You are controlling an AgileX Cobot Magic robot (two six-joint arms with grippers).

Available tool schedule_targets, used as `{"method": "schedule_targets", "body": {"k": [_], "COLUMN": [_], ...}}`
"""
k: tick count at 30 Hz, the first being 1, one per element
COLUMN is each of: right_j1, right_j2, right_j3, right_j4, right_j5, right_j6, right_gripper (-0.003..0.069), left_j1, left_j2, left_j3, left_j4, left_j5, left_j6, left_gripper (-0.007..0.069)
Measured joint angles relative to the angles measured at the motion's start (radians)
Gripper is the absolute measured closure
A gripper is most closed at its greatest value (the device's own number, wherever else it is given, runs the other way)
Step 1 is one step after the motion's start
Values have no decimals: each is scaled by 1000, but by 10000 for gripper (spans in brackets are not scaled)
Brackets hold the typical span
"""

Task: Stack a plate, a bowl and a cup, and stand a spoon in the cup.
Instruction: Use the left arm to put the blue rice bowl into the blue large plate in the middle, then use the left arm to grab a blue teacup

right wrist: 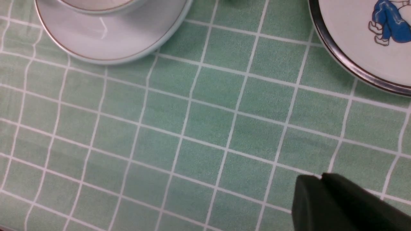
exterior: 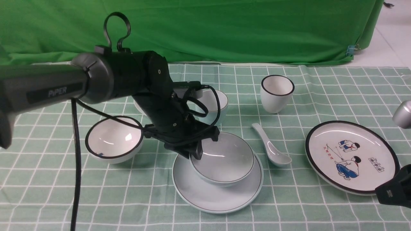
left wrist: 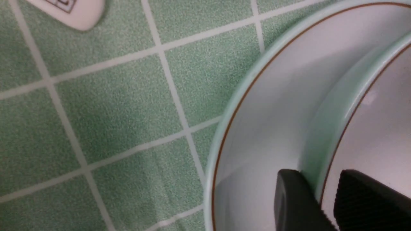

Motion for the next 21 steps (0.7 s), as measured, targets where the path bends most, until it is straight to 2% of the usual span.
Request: {"method": "schedule_targets", "body": {"k": [2, 3, 4, 7, 13, 21], "right_j1": [0, 0, 0, 0, 0, 0], "right_j2": [0, 0, 0, 0, 0, 0], "right_j3": [0, 0, 0, 0, 0, 0], "right_j4": [0, 0, 0, 0, 0, 0], "right_j5": [0, 0, -1, -1, -1, -4], "right_j6": [0, 0, 0, 0, 0, 0], "right_gripper": [589, 589, 589, 588, 578, 572], "left_j1": [0, 0, 0, 0, 0, 0], "left_j2": [0, 0, -2, -20, -27, 147], "left_j3": [-11, -11, -30, -123, -373, -555], "left_j4": [5, 7, 15, 72, 230, 286], "left_j5": [8, 8, 26, 80, 107, 125], "left_j6": [0, 0, -1, -60, -195, -200], "left_gripper": [350, 350, 307, 259, 295, 330]}}
